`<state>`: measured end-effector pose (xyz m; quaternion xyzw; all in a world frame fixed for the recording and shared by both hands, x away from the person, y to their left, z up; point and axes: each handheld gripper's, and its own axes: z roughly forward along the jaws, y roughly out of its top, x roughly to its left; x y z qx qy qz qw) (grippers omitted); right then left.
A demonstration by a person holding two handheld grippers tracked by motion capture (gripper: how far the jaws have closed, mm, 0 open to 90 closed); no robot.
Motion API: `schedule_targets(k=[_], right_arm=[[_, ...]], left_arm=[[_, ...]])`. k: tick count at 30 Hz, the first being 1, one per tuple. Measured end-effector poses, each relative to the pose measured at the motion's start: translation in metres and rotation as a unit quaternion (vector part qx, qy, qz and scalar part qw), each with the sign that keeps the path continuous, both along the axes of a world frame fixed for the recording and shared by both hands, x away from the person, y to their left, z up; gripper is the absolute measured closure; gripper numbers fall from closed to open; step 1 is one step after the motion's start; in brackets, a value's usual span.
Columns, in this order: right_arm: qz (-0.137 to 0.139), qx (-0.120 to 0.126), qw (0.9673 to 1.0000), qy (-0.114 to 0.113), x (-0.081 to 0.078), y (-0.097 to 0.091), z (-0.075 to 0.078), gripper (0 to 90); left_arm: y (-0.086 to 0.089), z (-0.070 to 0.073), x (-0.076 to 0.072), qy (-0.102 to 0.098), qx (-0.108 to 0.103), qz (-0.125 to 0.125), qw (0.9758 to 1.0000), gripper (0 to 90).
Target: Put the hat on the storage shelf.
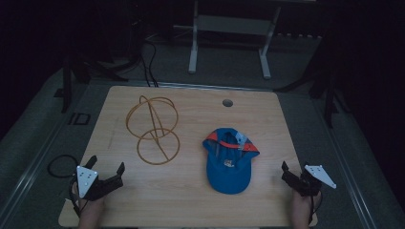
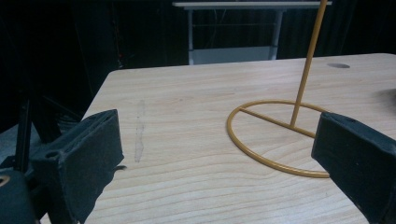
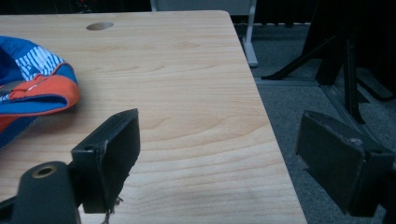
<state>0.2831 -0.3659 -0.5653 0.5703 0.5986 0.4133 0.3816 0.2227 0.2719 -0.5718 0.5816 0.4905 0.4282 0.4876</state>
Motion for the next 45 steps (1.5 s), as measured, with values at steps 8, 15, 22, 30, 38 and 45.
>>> schedule_targets(k=[8,15,22,30,38,45], right_arm=[[0.013,-0.001,0.9999,0.011,0.002,0.002,0.0,15.4],[0.062,0.034,0.9966,0.042,0.012,0.008,0.014,15.4],[0.111,0.034,0.9911,0.066,0.026,0.016,0.029,15.3],[0.136,0.034,0.9879,0.065,0.04,0.027,0.05,14.4],[0.169,0.013,0.9831,0.069,0.053,0.046,0.07,13.8],[0.193,0.021,0.9776,0.082,0.068,0.059,0.081,13.7]], left_arm=[[0.0,0.0,0.0,0.003,-0.002,0.0,1.0,2.3],[0.0,0.0,0.0,0.0,-0.006,-0.003,1.0,2.3],[0.0,-0.001,0.001,0.008,-0.014,-0.008,0.9998,2.4],[-0.004,0.0,0.001,0.005,-0.018,-0.017,0.9997,2.3],[-0.01,0.001,0.001,0.003,0.01,-0.036,0.9993,2.4],[-0.014,0.001,0.0,-0.005,0.015,-0.048,0.9987,2.4]])
